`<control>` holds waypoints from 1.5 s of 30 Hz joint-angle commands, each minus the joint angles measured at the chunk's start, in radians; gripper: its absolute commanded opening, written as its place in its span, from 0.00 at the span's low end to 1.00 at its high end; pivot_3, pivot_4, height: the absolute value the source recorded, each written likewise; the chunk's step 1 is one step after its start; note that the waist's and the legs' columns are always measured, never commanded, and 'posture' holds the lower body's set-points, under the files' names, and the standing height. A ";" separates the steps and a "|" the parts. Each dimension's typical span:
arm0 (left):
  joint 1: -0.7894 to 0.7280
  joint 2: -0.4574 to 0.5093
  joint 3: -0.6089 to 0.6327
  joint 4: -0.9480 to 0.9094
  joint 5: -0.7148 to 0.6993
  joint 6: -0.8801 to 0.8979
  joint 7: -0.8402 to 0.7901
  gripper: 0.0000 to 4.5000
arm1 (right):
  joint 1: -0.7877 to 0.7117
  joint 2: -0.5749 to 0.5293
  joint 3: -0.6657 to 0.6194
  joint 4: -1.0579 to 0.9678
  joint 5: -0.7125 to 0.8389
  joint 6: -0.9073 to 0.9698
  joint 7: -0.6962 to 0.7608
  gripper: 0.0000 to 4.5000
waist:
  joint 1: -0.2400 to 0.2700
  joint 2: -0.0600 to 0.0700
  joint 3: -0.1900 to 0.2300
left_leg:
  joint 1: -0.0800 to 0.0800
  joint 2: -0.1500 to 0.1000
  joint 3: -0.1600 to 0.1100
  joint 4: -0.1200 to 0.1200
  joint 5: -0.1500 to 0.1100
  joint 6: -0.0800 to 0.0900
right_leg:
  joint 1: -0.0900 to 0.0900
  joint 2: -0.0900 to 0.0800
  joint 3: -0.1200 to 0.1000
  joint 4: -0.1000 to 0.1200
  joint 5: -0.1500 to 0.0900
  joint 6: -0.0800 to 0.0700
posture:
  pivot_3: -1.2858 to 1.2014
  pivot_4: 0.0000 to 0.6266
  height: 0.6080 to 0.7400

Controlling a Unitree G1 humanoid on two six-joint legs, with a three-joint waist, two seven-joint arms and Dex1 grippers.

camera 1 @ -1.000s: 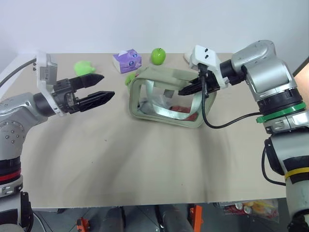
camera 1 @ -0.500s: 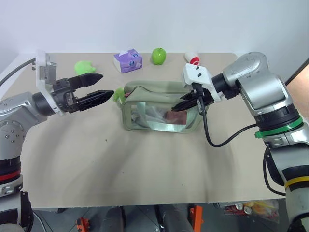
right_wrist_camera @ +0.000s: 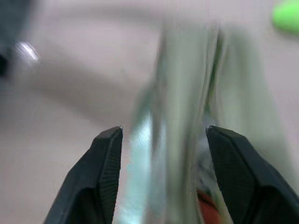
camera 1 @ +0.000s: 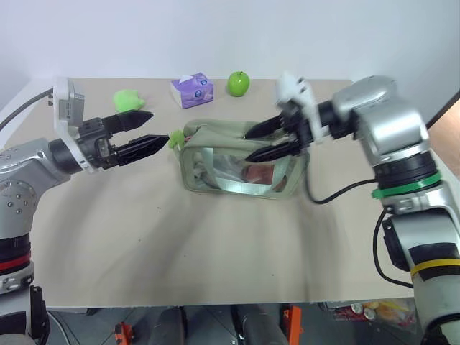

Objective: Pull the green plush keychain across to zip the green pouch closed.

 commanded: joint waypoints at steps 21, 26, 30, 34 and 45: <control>0.041 -0.039 0.034 0.170 0.061 0.008 0.041 1.00 | 0.388 -0.228 -0.176 -0.095 -0.037 -0.221 -0.173 0.61 | -0.004 0.000 0.000 | 0.002 0.000 0.004 0.002 0.000 0.000 | 0.001 0.000 0.002 0.000 0.001 0.000 | 0.52 0.24 1.00; 0.025 -0.046 0.029 0.187 0.073 0.009 0.036 1.00 | 0.411 -0.208 -0.166 -0.068 -0.064 -0.243 -0.200 0.61 | -0.007 0.000 0.000 | 0.003 0.001 0.004 0.002 0.000 0.000 | 0.001 0.000 0.003 0.000 0.001 0.000 | 0.52 0.24 1.00; 0.031 -0.057 0.031 0.175 0.069 0.020 0.047 1.00 | 0.393 -0.161 -0.157 -0.013 -0.088 -0.258 -0.244 0.61 | -0.007 0.000 0.000 | 0.003 0.001 0.004 0.003 0.000 0.000 | 0.001 0.000 0.003 0.000 0.001 0.000 | 0.52 0.24 1.00; 0.035 -0.061 0.039 0.175 0.071 0.029 0.055 1.00 | 0.392 -0.128 -0.146 -0.002 -0.101 -0.259 -0.252 0.61 | -0.006 0.000 0.000 | 0.003 0.000 0.004 0.003 0.000 0.000 | 0.001 0.000 0.003 0.000 0.003 0.002 | 0.52 0.24 1.00; 0.028 -0.095 0.014 0.219 0.130 0.015 0.111 1.00 | 0.392 -0.106 -0.153 -0.014 -0.074 -0.252 -0.238 0.02 | -0.006 0.000 0.000 | 0.003 0.000 0.004 0.003 0.000 0.000 | 0.001 0.000 0.004 0.000 0.003 0.003 | 0.52 0.24 1.00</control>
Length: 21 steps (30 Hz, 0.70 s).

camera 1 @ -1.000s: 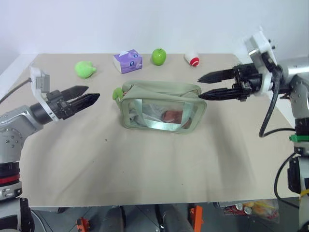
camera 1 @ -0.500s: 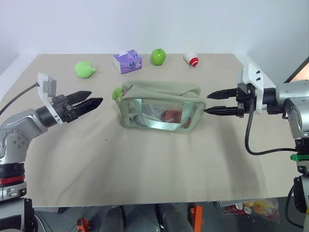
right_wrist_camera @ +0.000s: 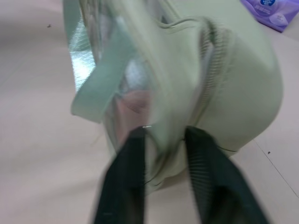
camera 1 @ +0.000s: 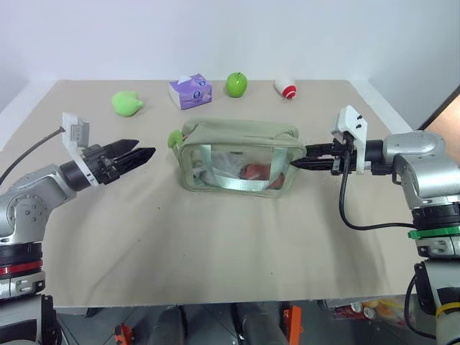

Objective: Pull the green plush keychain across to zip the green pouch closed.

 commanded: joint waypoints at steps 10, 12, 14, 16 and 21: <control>-0.208 -0.173 -0.094 0.317 0.206 -0.097 0.128 1.00 | -0.014 0.005 -0.021 -0.048 0.021 0.011 0.002 0.01 | -0.001 0.000 0.000 | 0.000 -0.001 0.000 0.001 0.001 0.001 | 0.001 0.000 0.001 0.000 0.002 0.001 | 0.52 0.24 1.00; -0.247 -0.195 -0.091 0.362 0.218 -0.114 0.129 1.00 | -0.009 0.003 -0.024 -0.058 0.022 0.020 -0.003 0.01 | -0.001 0.000 0.000 | 0.000 -0.001 -0.001 0.001 0.001 0.001 | 0.000 0.001 0.001 0.000 0.002 0.001 | 0.52 0.24 1.00; -0.283 -0.214 -0.088 0.407 0.225 -0.123 0.124 1.00 | 0.000 -0.001 -0.028 -0.065 0.022 0.024 -0.007 0.01 | -0.002 0.000 0.000 | 0.000 0.000 -0.001 0.000 0.001 0.001 | 0.000 0.001 0.001 0.000 0.002 0.001 | 0.52 0.24 1.00; -0.298 -0.219 -0.100 0.427 0.237 -0.130 0.102 1.00 | 0.010 -0.006 -0.033 -0.076 0.025 0.030 -0.010 0.01 | -0.002 0.000 0.000 | 0.000 0.000 -0.001 0.000 0.001 0.001 | 0.000 0.001 0.001 0.000 0.002 0.001 | 0.52 0.24 1.00; -0.298 -0.212 -0.102 0.437 0.246 -0.113 0.047 1.00 | 0.023 -0.019 -0.046 -0.100 0.036 0.045 -0.016 0.01 | -0.005 0.000 0.000 | 0.000 0.000 0.000 0.000 0.001 0.001 | 0.000 0.001 0.001 0.000 0.002 0.001 | 0.52 0.24 1.00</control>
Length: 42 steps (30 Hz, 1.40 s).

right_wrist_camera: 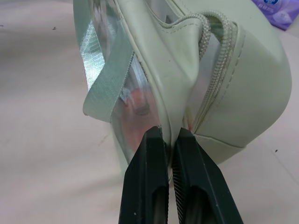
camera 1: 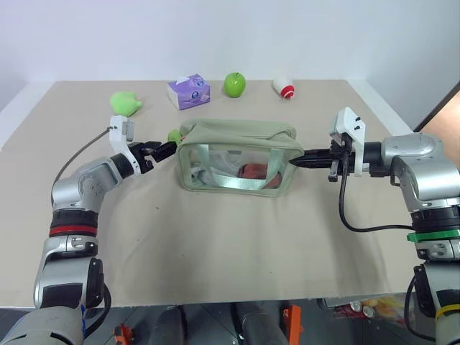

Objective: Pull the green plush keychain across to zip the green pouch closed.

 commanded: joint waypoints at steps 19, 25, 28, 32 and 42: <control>0.009 -0.038 -0.010 -0.051 0.010 0.053 -0.031 0.58 | -0.025 -0.004 -0.032 -0.034 0.026 -0.007 -0.009 0.00 | 0.001 0.000 0.000 | 0.000 0.000 0.000 0.000 0.000 0.000 | 0.000 0.000 0.000 0.000 0.000 0.001 | 0.52 0.24 1.00; 0.006 -0.039 -0.001 -0.066 0.008 0.053 -0.015 0.27 | -0.018 -0.004 -0.032 -0.034 0.026 -0.008 -0.012 0.00 | 0.001 0.000 0.000 | 0.000 0.000 0.000 0.000 0.000 0.000 | 0.000 0.000 0.000 0.000 0.000 0.001 | 0.52 0.24 1.00; 0.006 -0.031 0.010 -0.077 0.000 0.053 -0.010 0.27 | -0.018 -0.002 -0.032 -0.031 0.026 -0.010 -0.012 0.00 | 0.001 0.000 0.000 | 0.000 0.000 0.000 0.000 0.000 0.000 | 0.000 0.000 0.000 0.000 0.000 0.001 | 0.52 0.24 1.00; -0.021 0.014 0.067 -0.100 -0.016 0.043 0.017 0.27 | -0.024 0.005 -0.027 -0.022 0.024 -0.014 -0.011 0.00 | -0.001 0.000 0.000 | 0.000 0.000 0.000 0.000 0.000 0.000 | 0.000 0.000 0.000 0.000 0.000 0.001 | 0.52 0.24 1.00; -0.214 0.073 0.158 -0.092 -0.004 -0.016 0.130 0.27 | -0.045 0.025 -0.012 0.013 0.013 -0.036 -0.006 0.00 | -0.001 0.000 0.000 | 0.000 0.000 -0.001 0.000 0.000 0.000 | 0.000 0.000 0.000 0.000 0.001 0.001 | 0.52 0.24 1.00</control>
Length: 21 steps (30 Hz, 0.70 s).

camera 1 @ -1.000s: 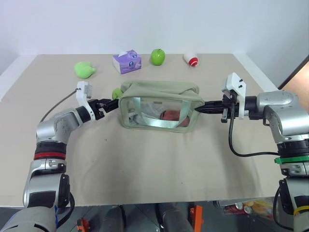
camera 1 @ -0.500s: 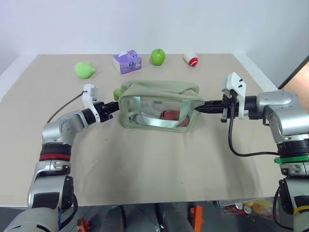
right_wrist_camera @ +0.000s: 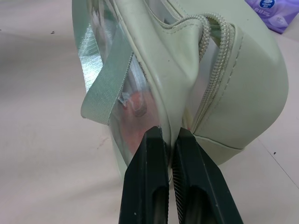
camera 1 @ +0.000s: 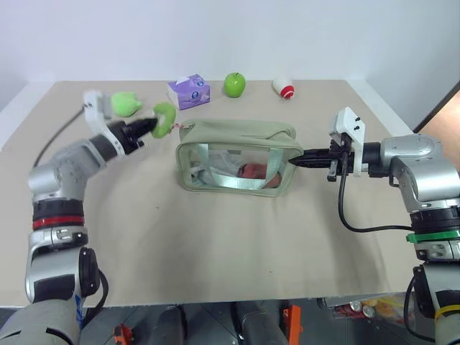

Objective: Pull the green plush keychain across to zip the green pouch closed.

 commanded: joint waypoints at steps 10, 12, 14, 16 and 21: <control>-0.282 -0.088 -0.170 0.028 0.181 -0.238 0.035 0.27 | -0.045 0.019 -0.015 0.009 0.008 -0.031 0.006 0.00 | 0.001 0.000 0.000 | 0.000 -0.001 0.000 0.000 0.000 -0.001 | 0.000 0.000 0.000 0.000 0.000 0.000 | 0.52 0.24 1.00; -0.326 -0.116 -0.172 0.049 0.175 -0.241 0.028 0.27 | -0.037 0.017 -0.018 -0.001 0.009 -0.027 0.002 0.00 | -0.002 0.000 0.000 | 0.000 0.000 0.001 0.000 0.000 -0.001 | 0.000 0.000 0.001 0.000 0.000 0.000 | 0.52 0.24 1.00; -0.352 -0.132 -0.166 0.061 0.167 -0.242 0.018 0.27 | -0.030 0.015 -0.022 -0.011 0.011 -0.021 -0.004 0.00 | -0.006 0.000 0.000 | -0.001 0.000 0.001 -0.001 0.000 -0.001 | -0.001 0.000 0.001 0.000 0.000 0.000 | 0.52 0.24 1.00; -0.359 -0.138 -0.160 0.062 0.157 -0.230 0.007 0.27 | -0.015 0.008 -0.029 -0.028 0.014 -0.015 -0.007 0.00 | -0.010 0.000 0.000 | 0.000 0.000 0.000 -0.002 0.000 -0.001 | -0.001 0.001 0.001 0.000 0.000 0.000 | 0.52 0.24 1.00; -0.291 -0.098 -0.132 0.042 0.143 -0.170 0.002 0.27 | 0.020 -0.010 -0.049 -0.061 0.030 0.004 -0.018 0.00 | -0.014 0.001 0.000 | 0.000 0.000 0.000 -0.003 0.000 -0.001 | -0.001 0.000 0.001 0.000 -0.001 0.000 | 0.52 0.24 1.00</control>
